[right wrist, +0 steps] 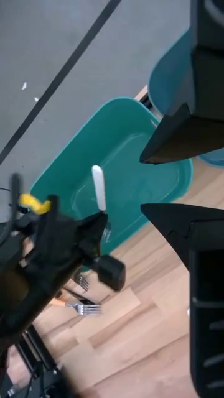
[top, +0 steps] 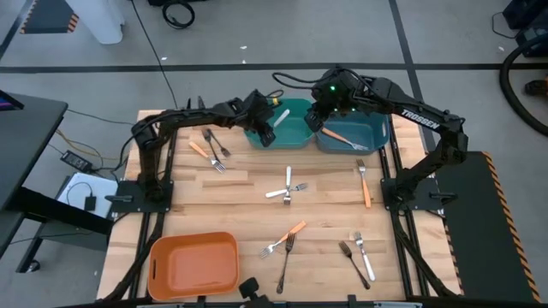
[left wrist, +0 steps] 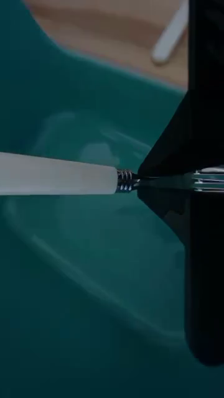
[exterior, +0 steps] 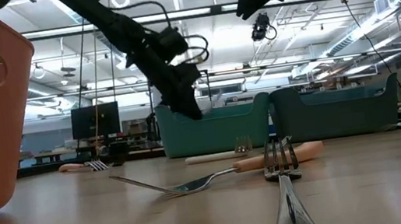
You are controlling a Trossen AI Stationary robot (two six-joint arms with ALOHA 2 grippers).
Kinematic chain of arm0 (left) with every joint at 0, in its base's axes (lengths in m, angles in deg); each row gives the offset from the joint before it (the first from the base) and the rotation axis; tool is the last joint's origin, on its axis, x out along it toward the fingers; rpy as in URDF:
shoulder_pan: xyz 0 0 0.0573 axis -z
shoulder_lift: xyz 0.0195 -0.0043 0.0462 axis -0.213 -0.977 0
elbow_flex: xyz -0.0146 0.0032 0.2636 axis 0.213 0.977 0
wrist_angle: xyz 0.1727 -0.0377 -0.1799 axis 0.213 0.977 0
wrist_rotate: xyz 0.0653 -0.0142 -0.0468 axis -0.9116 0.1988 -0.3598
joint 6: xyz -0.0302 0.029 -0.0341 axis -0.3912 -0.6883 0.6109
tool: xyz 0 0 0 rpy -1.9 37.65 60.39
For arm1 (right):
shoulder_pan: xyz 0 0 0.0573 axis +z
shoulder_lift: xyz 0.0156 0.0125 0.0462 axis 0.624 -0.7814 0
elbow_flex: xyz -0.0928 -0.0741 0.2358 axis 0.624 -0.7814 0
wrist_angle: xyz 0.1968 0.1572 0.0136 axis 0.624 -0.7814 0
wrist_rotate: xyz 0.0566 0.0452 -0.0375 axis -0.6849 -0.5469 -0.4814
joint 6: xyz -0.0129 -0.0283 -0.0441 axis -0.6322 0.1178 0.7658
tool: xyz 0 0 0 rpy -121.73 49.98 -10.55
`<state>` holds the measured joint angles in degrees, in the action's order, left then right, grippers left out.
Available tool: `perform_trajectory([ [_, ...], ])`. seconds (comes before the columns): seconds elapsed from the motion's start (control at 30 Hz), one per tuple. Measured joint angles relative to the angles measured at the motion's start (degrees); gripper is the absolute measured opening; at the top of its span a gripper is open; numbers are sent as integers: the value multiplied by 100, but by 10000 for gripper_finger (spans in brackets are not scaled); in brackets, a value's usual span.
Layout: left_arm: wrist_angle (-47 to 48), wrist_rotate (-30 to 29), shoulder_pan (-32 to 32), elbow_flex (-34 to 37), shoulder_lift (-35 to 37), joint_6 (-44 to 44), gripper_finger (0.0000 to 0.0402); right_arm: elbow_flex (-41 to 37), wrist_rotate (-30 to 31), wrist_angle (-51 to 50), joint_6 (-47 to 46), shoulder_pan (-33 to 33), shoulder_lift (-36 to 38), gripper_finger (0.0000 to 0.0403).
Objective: Sort silverware by color (type)
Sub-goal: Put the white fork into the green bin, then put the black fork into the orange bin
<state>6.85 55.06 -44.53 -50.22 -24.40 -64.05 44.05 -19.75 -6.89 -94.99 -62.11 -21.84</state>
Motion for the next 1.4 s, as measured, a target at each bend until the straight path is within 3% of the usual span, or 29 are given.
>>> perform_trajectory([
  [0.3, 223, 211, -44, -191, -73, 6, 98, -1, -83, -2, -22, 0, 0, 121],
  [0.6, 2912, 333, -61, -2072, -46, -927, 100, -1, -900, -248, 475, 64, 0, 121],
  [1.0, 5535, 327, -280, -3868, 18, -1021, 100, 1, -916, -1807, 924, 772, -2, 121],
  [1.4, 5085, 426, 172, -3934, 1045, -261, 101, -781, -925, -3005, 143, 1488, 22, 121],
])
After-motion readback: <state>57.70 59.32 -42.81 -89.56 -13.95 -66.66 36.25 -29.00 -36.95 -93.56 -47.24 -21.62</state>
